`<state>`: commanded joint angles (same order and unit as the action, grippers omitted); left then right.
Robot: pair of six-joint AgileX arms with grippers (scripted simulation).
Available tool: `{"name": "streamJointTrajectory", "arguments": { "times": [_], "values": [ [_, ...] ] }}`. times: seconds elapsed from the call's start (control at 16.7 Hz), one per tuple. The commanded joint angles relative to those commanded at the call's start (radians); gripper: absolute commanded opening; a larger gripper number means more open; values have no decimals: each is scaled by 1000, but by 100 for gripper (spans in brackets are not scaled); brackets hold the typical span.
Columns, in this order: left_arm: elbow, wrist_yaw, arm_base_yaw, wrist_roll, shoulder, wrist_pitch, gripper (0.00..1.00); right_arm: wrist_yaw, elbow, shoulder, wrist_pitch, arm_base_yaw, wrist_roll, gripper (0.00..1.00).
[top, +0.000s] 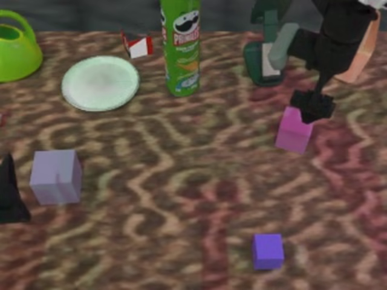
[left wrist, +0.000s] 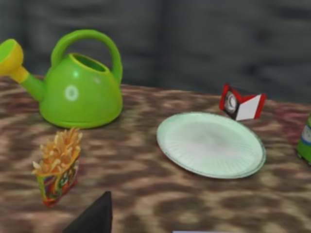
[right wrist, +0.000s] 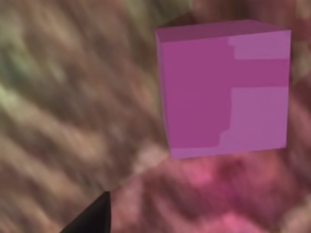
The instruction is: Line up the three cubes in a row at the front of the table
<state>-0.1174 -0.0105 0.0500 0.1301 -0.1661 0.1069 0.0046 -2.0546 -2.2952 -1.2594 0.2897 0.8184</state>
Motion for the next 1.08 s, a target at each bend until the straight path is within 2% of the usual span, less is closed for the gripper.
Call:
{"name": "streamJointTrajectory", "arguments": {
  "times": [0.24,0.66,0.84,1.08],
  "values": [
    [106,9,-62,-114,149,-94,100,1,-164,-151,-76,21,60,100],
    [117,10,-70,-130,166,-107,100,1,-178,-169,-80,19,67,100],
    [117,10,-70,-130,166,-107,100,2,-118,-183,-9,23,68,100],
    [117,10,-70,-130,166,-107,100,2,7,-221,166,24,66,100]
  ]
}}
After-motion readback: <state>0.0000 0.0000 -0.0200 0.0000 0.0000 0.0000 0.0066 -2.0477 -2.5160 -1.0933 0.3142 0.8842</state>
